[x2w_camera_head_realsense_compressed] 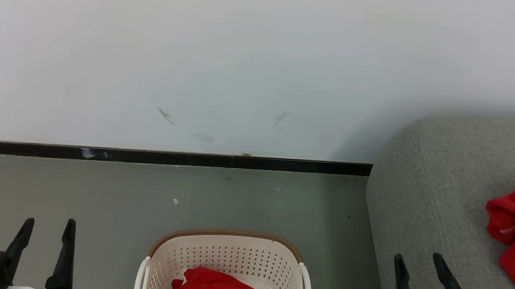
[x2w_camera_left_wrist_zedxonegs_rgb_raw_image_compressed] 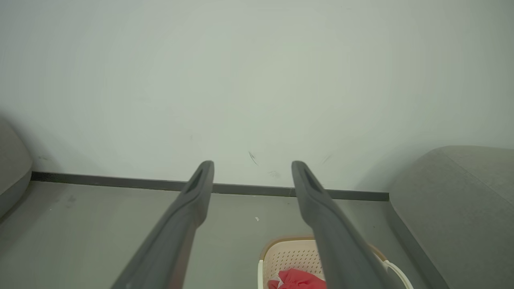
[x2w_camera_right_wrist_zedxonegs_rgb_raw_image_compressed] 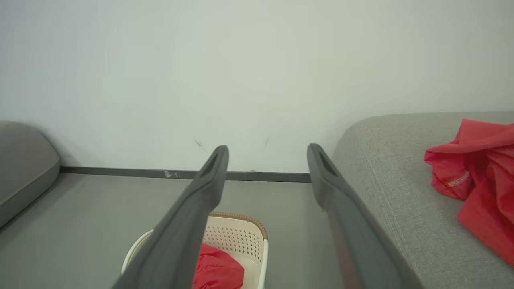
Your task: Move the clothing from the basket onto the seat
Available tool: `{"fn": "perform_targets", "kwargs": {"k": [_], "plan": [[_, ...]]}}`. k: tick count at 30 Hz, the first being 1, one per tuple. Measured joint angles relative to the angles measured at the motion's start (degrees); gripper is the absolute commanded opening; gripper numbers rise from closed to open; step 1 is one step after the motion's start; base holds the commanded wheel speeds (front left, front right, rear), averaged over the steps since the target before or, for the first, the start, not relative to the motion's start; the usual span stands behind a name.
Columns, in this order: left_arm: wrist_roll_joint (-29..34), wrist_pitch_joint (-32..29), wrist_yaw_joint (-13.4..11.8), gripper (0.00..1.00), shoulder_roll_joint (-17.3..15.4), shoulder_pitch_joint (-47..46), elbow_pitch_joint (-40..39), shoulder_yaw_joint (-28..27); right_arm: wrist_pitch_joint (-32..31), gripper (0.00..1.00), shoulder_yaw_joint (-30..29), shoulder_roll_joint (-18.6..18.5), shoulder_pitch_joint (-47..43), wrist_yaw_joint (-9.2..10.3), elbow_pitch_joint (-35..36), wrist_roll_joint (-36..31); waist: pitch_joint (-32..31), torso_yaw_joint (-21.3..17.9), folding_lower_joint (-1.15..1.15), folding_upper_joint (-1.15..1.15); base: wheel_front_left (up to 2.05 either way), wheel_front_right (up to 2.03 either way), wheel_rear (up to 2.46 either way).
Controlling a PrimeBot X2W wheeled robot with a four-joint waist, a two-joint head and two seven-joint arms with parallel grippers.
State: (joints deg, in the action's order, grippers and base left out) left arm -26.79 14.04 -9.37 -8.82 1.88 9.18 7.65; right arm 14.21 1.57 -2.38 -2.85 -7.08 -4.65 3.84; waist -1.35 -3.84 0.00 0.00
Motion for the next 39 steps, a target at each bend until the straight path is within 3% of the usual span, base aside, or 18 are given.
{"fn": "perform_targets", "kwargs": {"k": [23, 30, 39], "plan": [[0.2, 0.0, 0.5, 1.00, -0.7, 0.0, -0.8, 0.4, 0.0, 1.00, -1.0, 0.0, -0.8, 0.00, 4.2, 1.0, 2.4, -0.3, 0.00, 0.00, 0.00, 0.00, 0.00], [1.7, -1.6, 1.6, 1.00, -1.9, -1.5, -0.7, 2.6, 0.0, 1.00, -3.4, 0.1, -0.8, 0.00, 6.4, 0.7, 4.2, -0.7, 0.00, 0.00, 0.00, 0.00, 0.00], [5.4, -6.1, 5.3, 1.00, -2.9, -8.0, 2.2, 9.4, 0.0, 1.00, -6.4, 0.2, -1.5, 0.00, 9.3, 0.6, 7.6, -1.7, 0.00, 0.00, 0.00, 0.00, 0.00]]}}
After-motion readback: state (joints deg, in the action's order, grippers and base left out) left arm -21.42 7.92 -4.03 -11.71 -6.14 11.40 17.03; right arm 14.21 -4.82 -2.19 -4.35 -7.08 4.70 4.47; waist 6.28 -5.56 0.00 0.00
